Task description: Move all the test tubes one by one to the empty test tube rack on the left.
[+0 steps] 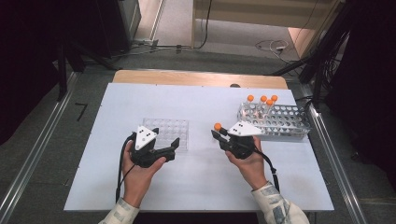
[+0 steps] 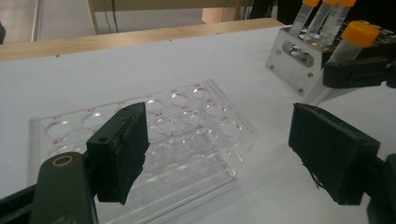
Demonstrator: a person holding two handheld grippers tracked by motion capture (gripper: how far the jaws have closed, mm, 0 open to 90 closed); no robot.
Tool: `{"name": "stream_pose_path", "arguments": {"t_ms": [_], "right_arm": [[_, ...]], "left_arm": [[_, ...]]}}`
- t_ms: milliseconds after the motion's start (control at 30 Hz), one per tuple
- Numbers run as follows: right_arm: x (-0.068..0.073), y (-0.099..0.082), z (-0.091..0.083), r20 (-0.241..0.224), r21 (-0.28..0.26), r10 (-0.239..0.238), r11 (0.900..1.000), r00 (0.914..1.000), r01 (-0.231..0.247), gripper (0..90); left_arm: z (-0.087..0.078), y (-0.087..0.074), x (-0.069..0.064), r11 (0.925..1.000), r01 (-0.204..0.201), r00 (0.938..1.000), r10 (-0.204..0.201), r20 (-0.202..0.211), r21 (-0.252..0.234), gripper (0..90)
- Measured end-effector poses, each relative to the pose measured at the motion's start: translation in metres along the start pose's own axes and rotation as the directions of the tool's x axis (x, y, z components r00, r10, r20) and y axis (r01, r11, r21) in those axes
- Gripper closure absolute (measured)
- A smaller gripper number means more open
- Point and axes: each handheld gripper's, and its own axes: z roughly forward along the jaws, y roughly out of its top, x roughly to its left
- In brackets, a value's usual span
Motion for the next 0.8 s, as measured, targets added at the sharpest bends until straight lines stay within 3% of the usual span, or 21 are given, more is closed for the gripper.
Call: {"name": "stream_pose_path", "arguments": {"t_ms": [267,367,500,800], "right_arm": [[0.015,-0.004,0.008,-0.034,0.021,-0.037,0.9991,0.9987,0.038,71.8],[0.018,-0.004,0.009,-0.041,0.022,-0.044,0.9988,0.9982,0.045,71.8],[0.024,-0.003,0.010,-0.054,0.021,-0.056,0.9982,0.9970,0.057,71.8],[0.027,-0.003,0.010,-0.066,0.017,-0.058,0.9981,0.9961,0.059,71.8]], "left_arm": [[0.012,0.011,-0.021,0.9990,-0.045,0.9977,0.045,0.050,-0.002,28.5],[0.017,0.018,-0.032,0.9979,-0.064,0.9943,0.065,0.085,-0.006,30.0],[0.030,0.025,-0.048,0.9964,-0.085,0.9859,0.084,0.145,0.002,38.5],[0.045,0.026,-0.057,0.9947,-0.100,0.9777,0.094,0.188,0.023,51.0]]}}
